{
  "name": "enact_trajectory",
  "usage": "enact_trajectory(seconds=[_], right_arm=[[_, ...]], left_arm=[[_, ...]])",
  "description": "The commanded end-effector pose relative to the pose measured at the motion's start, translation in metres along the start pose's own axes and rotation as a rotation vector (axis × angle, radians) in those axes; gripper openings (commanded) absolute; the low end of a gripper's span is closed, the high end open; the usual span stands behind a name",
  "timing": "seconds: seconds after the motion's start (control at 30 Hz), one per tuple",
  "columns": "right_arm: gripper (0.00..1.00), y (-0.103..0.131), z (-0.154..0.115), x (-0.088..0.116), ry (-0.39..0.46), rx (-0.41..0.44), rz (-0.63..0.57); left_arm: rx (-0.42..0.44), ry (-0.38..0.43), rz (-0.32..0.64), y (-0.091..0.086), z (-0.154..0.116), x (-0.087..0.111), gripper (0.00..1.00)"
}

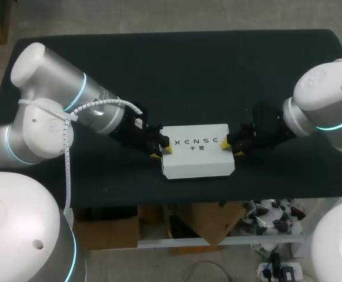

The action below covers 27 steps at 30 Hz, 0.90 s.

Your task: Assemble the packaging by folding the flat box into shape, placing the metal phone stand inside, and closing the box properly

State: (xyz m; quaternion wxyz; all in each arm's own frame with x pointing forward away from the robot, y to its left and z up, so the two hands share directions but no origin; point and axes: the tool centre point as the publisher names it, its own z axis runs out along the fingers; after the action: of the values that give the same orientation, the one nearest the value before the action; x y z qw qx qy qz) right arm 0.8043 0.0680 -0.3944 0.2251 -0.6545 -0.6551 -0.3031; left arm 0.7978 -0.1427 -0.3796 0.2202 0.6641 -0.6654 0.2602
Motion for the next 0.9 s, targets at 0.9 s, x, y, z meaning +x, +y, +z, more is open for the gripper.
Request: enact_trajectory(seconds=[0.9], right_arm=[[0.49, -0.0004, 0.0064, 0.0011, 0.006, 0.002, 0.002]], left_arm=[[0.002, -0.003, -0.001, -0.0004, 0.0087, 0.002, 0.41]])
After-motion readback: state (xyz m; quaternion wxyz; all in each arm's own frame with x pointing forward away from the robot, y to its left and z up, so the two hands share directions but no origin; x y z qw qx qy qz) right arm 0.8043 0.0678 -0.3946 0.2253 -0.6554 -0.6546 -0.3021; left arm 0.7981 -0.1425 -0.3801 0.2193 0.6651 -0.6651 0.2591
